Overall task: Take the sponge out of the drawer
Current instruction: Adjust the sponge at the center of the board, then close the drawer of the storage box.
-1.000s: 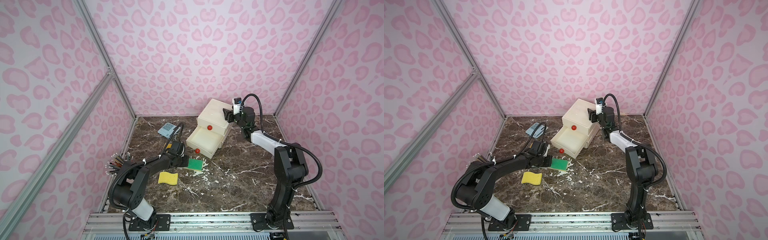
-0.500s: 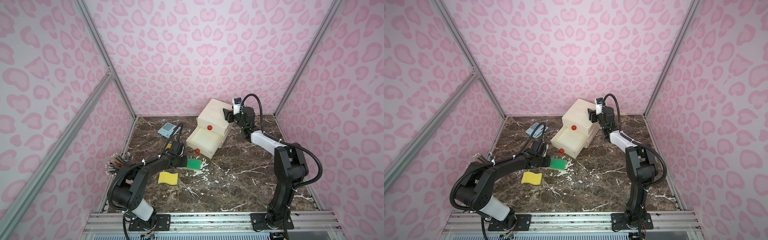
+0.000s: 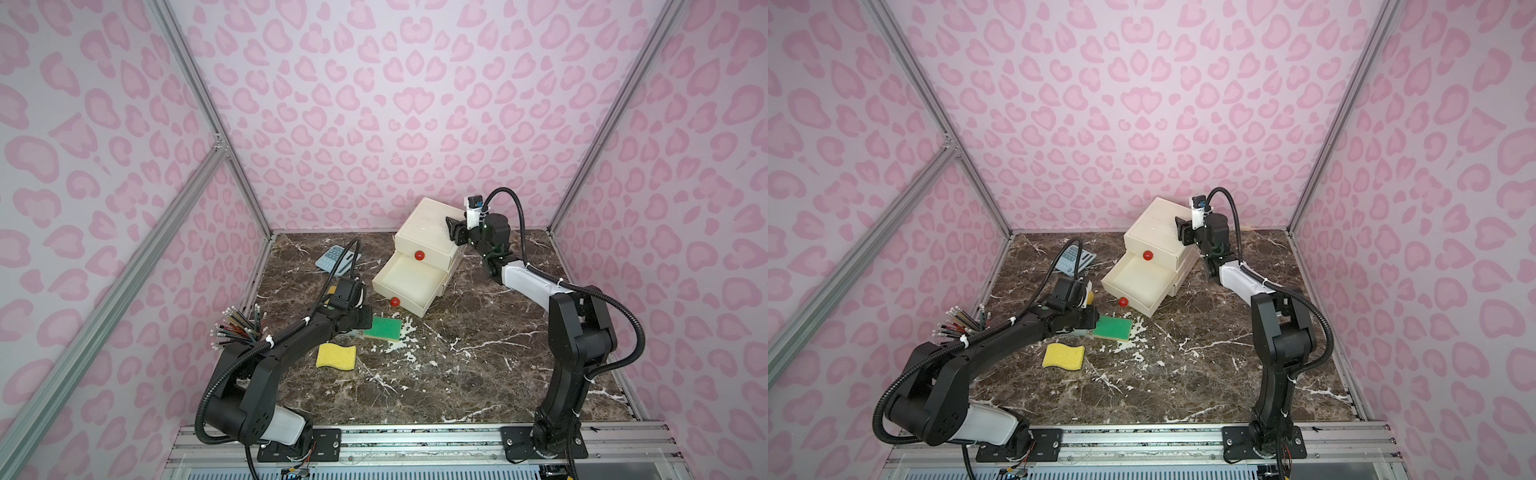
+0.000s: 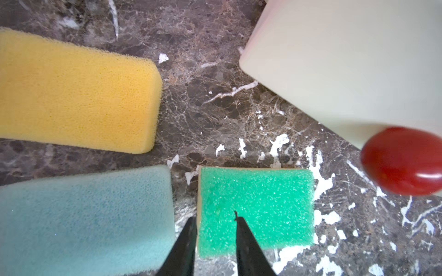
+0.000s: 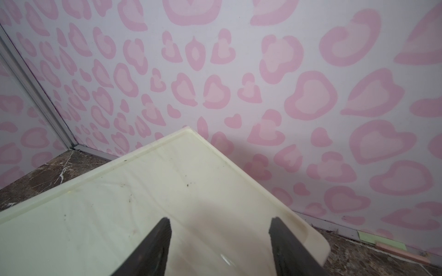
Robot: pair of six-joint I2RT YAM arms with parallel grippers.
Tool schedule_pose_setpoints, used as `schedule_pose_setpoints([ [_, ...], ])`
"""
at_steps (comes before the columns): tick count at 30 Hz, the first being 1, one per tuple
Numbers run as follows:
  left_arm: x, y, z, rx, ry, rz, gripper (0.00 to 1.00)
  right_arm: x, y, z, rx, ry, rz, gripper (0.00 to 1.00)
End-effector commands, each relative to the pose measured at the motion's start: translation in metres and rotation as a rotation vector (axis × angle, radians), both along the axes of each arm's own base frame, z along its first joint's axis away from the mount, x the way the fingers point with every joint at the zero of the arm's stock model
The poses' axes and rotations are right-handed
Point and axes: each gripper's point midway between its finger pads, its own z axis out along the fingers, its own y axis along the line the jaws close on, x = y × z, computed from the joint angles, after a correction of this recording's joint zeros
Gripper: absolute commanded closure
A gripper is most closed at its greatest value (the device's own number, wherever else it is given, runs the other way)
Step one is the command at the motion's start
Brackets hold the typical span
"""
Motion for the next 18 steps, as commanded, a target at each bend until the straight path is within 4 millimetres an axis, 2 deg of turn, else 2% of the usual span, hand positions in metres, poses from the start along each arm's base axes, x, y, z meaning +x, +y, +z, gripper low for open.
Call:
schedule_pose_setpoints([
  [1,-0.004,0.003,0.001,0.004,0.012,0.011,0.69,-0.019,-0.004,-0.081,-0.062,0.288,0.003,0.33],
  [4,-0.007,0.001,0.005,-0.012,0.009,0.001,0.69,-0.019,-0.005,-0.081,-0.065,0.289,0.001,0.33],
  [5,-0.007,-0.002,0.007,-0.024,0.005,-0.01,0.69,-0.013,-0.003,-0.066,-0.06,0.257,0.001,0.33],
  [10,-0.012,-0.018,0.02,-0.047,-0.028,-0.078,0.69,-0.004,-0.007,-0.049,-0.083,0.227,-0.017,0.31],
  [18,-0.002,-0.037,0.015,-0.053,-0.035,-0.115,0.69,0.019,-0.015,0.001,-0.086,0.121,-0.072,0.26],
])
